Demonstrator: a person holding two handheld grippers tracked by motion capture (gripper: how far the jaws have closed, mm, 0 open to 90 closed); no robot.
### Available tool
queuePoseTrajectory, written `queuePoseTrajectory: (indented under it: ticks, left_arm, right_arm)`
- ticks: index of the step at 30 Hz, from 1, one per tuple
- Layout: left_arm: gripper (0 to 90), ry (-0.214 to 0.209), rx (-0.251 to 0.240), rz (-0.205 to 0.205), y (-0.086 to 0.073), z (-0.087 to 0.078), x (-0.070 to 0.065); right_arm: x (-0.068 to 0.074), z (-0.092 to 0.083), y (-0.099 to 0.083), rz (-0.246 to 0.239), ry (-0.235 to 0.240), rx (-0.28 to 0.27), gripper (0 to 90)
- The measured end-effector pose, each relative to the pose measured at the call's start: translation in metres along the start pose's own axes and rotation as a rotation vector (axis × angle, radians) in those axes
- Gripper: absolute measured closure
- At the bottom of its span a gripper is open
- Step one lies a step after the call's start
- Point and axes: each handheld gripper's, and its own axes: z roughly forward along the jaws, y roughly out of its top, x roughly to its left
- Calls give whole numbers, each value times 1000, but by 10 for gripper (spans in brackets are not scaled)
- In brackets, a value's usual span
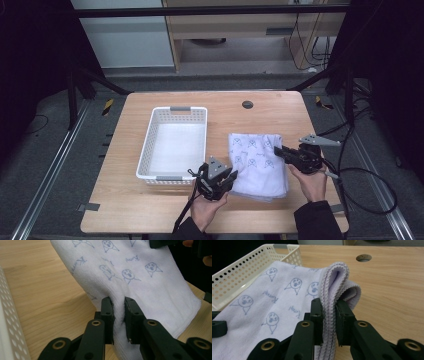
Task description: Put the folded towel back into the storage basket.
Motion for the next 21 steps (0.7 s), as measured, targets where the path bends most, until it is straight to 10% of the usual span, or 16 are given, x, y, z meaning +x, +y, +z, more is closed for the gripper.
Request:
queuePoseTrajectory:
  ticks: [21]
  left_arm:
    - [779,49,-51,17,27,-31,17]
  right_arm:
    - [29,6,35,-46,-5,-72,785]
